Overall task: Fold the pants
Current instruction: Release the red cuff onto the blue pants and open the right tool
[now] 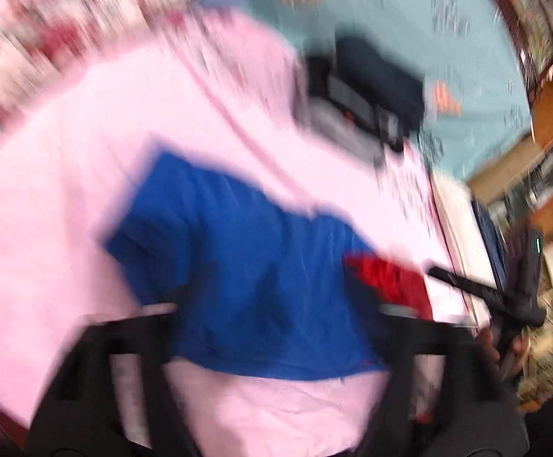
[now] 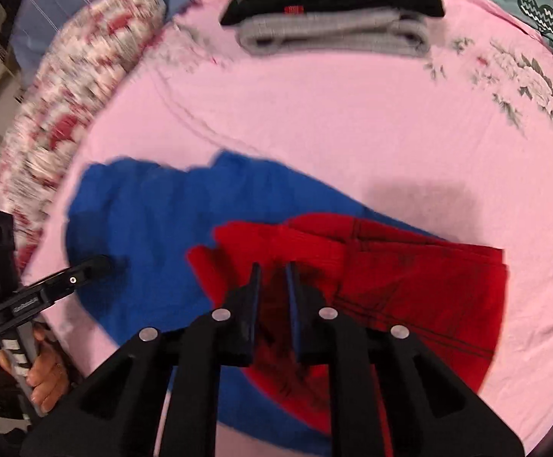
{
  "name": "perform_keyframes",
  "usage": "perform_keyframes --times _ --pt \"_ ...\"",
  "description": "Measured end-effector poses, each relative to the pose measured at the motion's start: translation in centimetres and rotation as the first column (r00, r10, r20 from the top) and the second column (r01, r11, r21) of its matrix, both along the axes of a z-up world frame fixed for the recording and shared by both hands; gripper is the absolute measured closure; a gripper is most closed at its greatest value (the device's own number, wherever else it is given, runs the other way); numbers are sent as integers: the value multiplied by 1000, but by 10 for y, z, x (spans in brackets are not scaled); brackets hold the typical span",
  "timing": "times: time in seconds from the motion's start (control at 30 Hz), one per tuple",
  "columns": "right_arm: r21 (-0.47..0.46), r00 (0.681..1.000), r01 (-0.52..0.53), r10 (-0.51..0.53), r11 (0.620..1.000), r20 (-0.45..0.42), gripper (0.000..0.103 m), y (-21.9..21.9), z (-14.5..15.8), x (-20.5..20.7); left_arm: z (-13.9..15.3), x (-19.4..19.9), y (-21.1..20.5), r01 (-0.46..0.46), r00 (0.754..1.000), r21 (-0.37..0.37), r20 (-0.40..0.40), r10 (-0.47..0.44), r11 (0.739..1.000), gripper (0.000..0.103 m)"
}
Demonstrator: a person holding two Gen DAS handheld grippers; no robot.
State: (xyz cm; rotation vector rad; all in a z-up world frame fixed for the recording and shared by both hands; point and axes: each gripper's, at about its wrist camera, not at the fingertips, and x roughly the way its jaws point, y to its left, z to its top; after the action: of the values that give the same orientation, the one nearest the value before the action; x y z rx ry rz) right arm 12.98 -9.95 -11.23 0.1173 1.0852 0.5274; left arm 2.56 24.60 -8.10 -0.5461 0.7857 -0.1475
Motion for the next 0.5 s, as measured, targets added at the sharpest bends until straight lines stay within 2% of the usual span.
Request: perform_keyframes --times 0.03,0.07,0.1,0.17,0.2,0.27,0.4,0.5 --pt "24 999 21 -22 999 40 79 -14 13 -9 12 -10 9 -47 999 24 21 47 999 14" --pt "42 997 41 -44 998 70 59 -25 22 -15 20 -17 17 -76 997 35 18 76 996 14" --pt "66 992 68 -75 995 105 51 -40 32 -25 23 -22 27 -99 995 19 -15 99 995 14" --pt "89 986 94 -106 992 132 50 -62 39 -41 15 -27 39 -117 991 -50 -77 113 992 14" --pt "100 985 99 -112 990 132 50 -71 38 -48 5 -29 43 -116 988 -116 -116 103 986 14" --pt "117 985 107 -121 987 123 50 -83 32 -60 -12 -28 43 -111 982 -173 -171 81 979 14" --pt "121 989 104 -115 987 92 50 -96 14 -74 -43 -14 29 -111 966 -232 -253 50 966 14" --pt "128 989 114 -125 985 77 50 -108 8 -83 -62 -4 23 -146 942 -223 -329 67 964 14"
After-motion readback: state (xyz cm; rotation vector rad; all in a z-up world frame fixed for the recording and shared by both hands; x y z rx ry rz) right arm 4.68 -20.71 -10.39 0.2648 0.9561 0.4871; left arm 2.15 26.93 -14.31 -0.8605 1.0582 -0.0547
